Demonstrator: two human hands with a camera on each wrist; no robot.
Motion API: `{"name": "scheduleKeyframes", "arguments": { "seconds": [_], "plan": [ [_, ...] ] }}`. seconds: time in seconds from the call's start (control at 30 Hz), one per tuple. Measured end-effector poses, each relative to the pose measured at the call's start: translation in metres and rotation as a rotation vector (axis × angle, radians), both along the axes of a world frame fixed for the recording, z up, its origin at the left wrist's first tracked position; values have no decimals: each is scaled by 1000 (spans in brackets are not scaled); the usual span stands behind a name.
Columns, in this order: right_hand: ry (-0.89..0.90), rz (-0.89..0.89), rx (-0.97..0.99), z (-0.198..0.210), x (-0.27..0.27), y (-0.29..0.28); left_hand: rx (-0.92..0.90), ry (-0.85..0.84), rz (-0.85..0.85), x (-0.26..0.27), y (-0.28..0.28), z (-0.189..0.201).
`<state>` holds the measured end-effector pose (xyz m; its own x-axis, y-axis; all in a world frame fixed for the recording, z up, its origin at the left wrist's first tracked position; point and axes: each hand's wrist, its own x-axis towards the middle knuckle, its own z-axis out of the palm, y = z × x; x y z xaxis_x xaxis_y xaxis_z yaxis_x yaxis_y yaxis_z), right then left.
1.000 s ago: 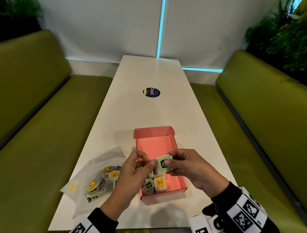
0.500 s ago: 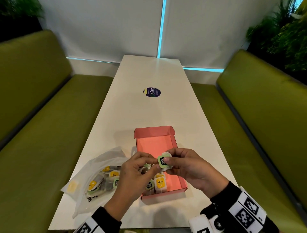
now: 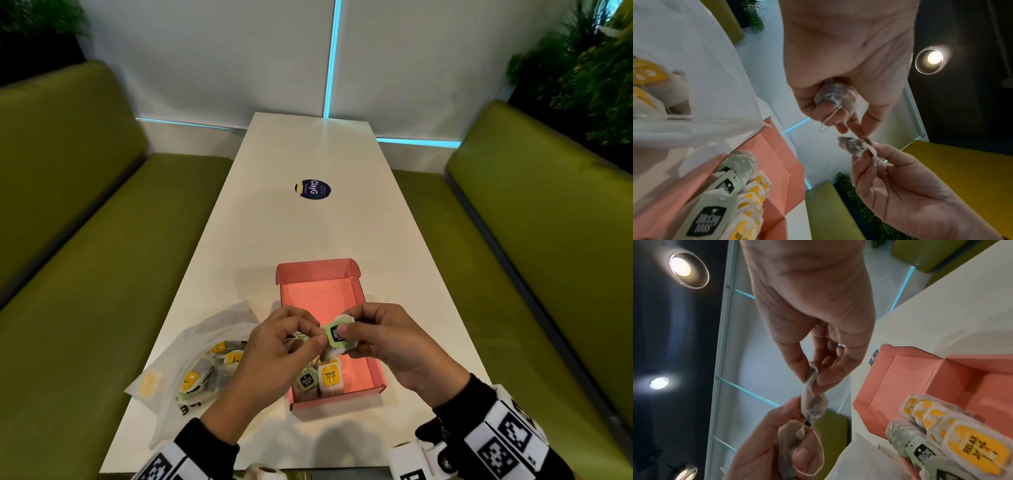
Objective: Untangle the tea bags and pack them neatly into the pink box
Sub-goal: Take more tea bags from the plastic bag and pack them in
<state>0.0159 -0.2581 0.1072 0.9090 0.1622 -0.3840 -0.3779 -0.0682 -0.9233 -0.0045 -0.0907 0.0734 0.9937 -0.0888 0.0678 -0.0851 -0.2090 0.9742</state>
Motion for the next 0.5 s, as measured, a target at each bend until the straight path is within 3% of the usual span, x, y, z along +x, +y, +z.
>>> {"name": "scheduleKeyframes", "arguments": {
  "seconds": [0.3,0.5],
  "plan": [
    [-117,16,-233,-2,-3,2,19,7,43,-4,-6,-2],
    [-314,35,-504,-10,-9,9,216,-75,79,-3,-5,-9]
  ]
}}
